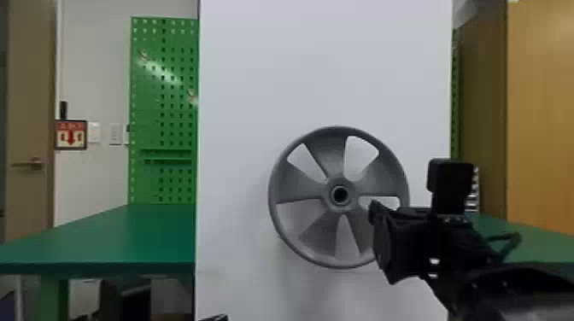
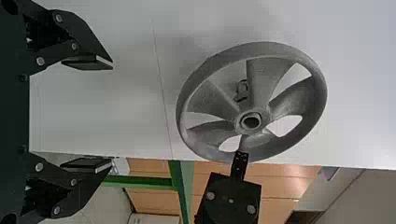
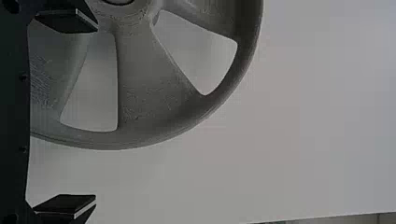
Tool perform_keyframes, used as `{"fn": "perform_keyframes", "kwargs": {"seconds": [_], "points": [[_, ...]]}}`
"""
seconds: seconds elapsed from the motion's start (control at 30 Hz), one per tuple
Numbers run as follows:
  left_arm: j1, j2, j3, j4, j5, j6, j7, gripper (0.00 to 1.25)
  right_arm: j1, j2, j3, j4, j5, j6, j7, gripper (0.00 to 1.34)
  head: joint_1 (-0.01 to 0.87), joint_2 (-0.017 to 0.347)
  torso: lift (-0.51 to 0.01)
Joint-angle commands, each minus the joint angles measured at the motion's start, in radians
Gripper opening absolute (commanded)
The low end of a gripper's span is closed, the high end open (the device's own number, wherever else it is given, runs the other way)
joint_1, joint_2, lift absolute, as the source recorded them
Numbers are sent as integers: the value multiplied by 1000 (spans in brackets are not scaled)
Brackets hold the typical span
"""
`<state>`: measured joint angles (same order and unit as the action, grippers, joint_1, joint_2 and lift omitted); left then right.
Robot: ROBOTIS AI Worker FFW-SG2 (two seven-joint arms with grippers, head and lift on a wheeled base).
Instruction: Hold the wheel and insert it
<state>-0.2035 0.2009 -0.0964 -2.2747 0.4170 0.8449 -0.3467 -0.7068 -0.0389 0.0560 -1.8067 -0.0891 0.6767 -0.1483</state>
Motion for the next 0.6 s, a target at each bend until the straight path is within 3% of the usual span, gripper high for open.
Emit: {"fn": "perform_keyframes", "kwargs": {"seconds": [0.0, 0.57], "points": [[7, 0, 12, -5, 2, -3, 0, 746, 70, -7, 13, -51, -1, -29, -1, 1339, 0, 8, -495], [21, 0, 41, -25, 2, -4, -2, 744, 331, -22, 30, -72, 34, -235, 35, 1339, 0, 8, -495]]}}
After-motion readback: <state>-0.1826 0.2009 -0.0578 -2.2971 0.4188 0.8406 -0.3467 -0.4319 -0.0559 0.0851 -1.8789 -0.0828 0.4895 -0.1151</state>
